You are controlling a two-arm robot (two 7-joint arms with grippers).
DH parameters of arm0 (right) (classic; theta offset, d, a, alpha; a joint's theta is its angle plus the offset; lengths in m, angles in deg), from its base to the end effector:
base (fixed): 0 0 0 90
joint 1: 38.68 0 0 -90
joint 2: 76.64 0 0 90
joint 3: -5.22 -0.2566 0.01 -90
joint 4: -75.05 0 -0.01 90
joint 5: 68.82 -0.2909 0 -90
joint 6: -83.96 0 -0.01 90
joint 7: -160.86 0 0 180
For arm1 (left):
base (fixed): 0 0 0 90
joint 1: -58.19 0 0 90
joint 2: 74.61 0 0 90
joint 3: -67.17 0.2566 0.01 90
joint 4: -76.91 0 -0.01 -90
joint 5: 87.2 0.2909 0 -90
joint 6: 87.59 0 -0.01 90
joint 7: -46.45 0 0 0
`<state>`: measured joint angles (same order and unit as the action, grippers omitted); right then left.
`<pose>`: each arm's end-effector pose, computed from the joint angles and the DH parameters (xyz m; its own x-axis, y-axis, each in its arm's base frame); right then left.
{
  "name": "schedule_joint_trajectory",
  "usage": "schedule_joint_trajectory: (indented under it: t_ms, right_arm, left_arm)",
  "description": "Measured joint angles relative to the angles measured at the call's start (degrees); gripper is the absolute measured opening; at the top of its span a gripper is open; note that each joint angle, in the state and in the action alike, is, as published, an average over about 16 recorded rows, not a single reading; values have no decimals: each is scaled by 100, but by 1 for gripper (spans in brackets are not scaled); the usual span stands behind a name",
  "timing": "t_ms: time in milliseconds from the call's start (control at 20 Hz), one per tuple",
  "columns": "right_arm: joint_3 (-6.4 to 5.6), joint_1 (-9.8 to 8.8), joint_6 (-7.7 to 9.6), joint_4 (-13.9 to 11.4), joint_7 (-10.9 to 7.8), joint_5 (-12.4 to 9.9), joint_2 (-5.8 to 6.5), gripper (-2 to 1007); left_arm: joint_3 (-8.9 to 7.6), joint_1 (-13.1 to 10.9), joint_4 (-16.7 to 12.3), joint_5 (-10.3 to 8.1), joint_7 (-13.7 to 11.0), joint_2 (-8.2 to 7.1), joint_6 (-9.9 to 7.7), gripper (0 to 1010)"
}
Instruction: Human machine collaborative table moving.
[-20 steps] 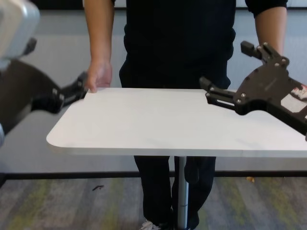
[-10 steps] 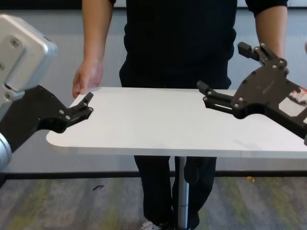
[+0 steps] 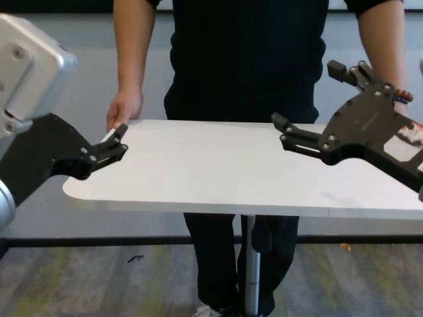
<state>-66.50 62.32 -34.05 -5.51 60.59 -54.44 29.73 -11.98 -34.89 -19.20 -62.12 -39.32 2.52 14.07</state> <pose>0.3459 0.0051 -0.2646 0.3834 -0.7034 0.5985 0.7554 0.6117 0.2350 0.2908 -0.0058 -0.2560 0.0897 0.8031 0.5890 -0.9408 0.2624 -0.2145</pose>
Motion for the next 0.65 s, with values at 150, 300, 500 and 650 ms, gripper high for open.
schedule_joint_trajectory:
  t_ms: [150, 300, 500, 650]
  right_arm:
    - [1, 3, 4, 6, -5, -9, 1, 1005]
    - [2, 6, 7, 11, -9, -15, 2, 1005]
    - [3, 8, 10, 14, -12, -20, 2, 1005]
    - [3, 8, 11, 16, -13, -22, 3, 1005]
  left_arm:
    - [-1, 3, -4, -6, 0, -1, -2, 1000]
    - [-2, 4, -7, -10, 0, -2, -3, 1000]
    - [-3, 5, -9, -13, 0, -3, -4, 1000]
    - [-3, 6, -10, -15, 0, -3, -5, 1000]
